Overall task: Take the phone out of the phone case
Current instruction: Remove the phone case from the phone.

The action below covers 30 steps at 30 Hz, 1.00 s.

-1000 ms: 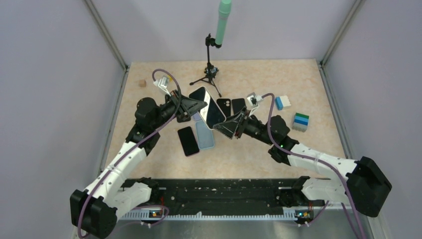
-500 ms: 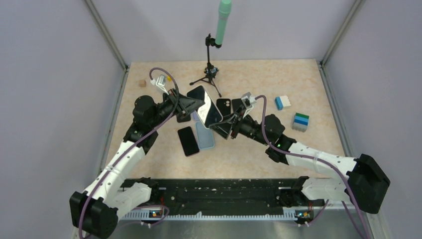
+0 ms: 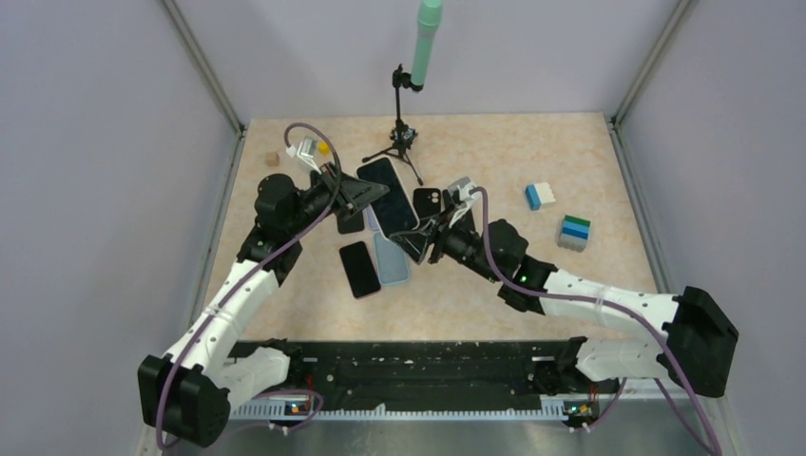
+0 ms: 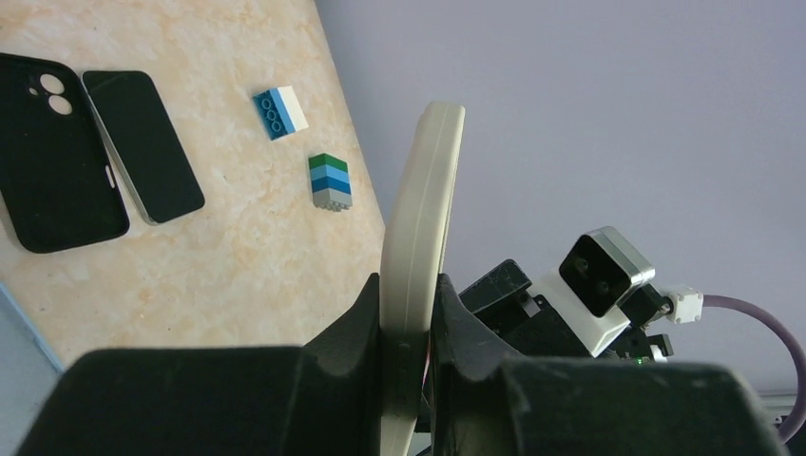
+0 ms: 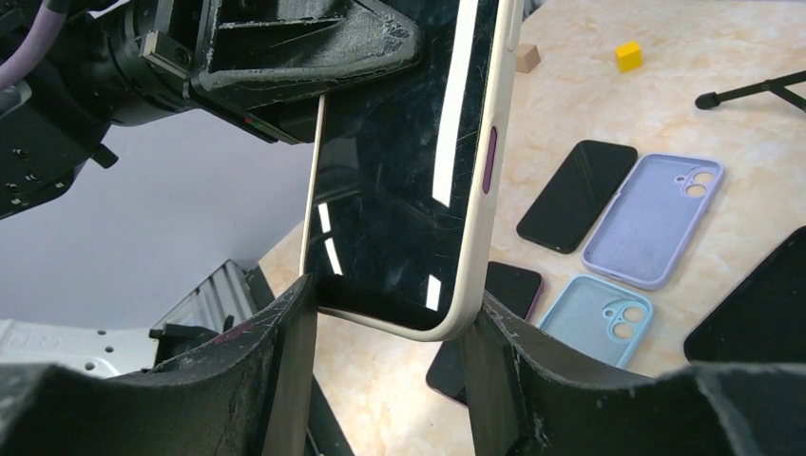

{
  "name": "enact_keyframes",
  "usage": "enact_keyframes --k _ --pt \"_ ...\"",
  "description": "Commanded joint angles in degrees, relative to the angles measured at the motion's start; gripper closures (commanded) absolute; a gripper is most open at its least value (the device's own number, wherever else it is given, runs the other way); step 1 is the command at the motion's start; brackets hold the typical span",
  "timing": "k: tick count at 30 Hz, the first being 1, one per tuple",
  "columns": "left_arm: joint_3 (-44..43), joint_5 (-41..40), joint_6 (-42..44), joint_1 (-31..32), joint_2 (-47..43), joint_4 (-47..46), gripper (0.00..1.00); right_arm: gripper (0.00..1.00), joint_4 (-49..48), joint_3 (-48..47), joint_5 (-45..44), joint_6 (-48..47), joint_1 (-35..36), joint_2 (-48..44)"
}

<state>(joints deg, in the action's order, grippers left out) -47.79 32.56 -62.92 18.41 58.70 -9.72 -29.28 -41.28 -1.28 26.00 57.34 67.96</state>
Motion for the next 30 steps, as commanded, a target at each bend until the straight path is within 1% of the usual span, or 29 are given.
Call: enact_keyframes --k 1,4,8,11,20,25,30 --pt "-2.46 1.87 -8.30 2.20 1.15 1.18 1.00 0.50 5.57 -1.85 3.66 -12.26 4.44 3.24" --pt "-2.35 2.21 -8.76 2.00 1.35 1.12 1.00 0.46 6.25 -1.93 4.09 -12.46 4.49 2.87" --pt "-2.49 2.73 -8.66 1.82 1.64 0.99 1.00 0.40 10.55 -4.07 4.88 -12.74 4.49 3.47" --pt "-2.51 2.67 -8.47 1.67 1.42 1.10 1.00 0.37 11.32 -4.42 4.56 -12.77 4.45 3.88" --pt "-2.40 2.95 -7.68 1.31 1.12 -0.14 1.00 0.24 13.89 -5.70 3.53 -12.08 4.47 5.87" --pt "-2.41 2.05 -5.64 1.25 -0.20 -1.31 1.00 0.19 16.62 -6.76 -0.87 -10.79 4.51 6.20" --pt "-2.56 0.80 -3.54 1.03 -1.49 -0.85 1.00 0.17 17.30 -6.33 -3.51 -8.53 4.45 3.48"
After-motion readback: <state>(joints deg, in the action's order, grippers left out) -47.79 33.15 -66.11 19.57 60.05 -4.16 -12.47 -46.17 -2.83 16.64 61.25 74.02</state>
